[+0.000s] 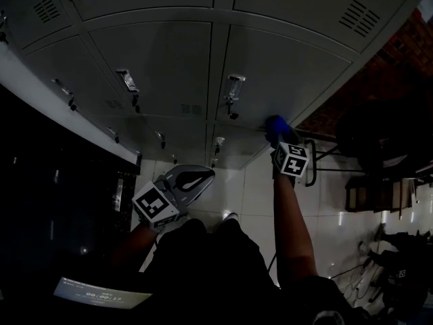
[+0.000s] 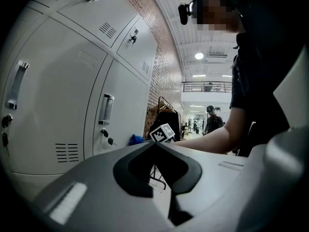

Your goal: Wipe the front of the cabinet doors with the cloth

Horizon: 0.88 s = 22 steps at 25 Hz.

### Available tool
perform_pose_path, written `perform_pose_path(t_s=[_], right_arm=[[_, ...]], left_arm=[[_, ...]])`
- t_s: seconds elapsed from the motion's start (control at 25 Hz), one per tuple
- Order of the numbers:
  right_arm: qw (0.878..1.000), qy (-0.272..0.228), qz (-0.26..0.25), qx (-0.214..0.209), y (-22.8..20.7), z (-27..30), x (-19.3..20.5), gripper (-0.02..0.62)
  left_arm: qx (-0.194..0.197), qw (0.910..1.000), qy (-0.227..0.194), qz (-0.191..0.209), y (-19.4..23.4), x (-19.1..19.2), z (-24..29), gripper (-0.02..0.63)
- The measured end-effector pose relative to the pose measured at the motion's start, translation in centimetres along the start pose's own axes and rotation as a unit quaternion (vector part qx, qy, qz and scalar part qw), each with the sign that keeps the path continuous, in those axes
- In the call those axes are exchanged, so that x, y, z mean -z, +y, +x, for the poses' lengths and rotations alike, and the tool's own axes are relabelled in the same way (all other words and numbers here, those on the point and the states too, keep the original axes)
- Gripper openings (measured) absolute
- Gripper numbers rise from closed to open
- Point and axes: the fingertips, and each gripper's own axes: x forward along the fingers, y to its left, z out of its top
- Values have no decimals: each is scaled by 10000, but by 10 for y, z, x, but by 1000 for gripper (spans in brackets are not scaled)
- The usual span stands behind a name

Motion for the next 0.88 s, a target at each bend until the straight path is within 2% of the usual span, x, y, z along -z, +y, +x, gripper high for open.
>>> perform_pose_path(t_s=[0.24,0.4,0.56,0.68,0.88], right_arm=[[9988,-25,167,449,-51,-13,8,69],[9990,-46,180,411,-54,-20,12,69],[9996,-160,179,145,-36,-29,9,69],[9994,-316,-53,-135,-12,-47,-1,69],[9936,-554,-364,-914,49,-82,-19,69]], left_arm=[[-18,10000,-39,44,-6,-1,5,2],[-70,10000,-34,4,-8,-2,5,1],[-95,9999,-35,11,-8,0,6,2],[-93,10000,-26,23,-8,-1,7,1],[-149,9999,-69,41,-1,-2,5,2]])
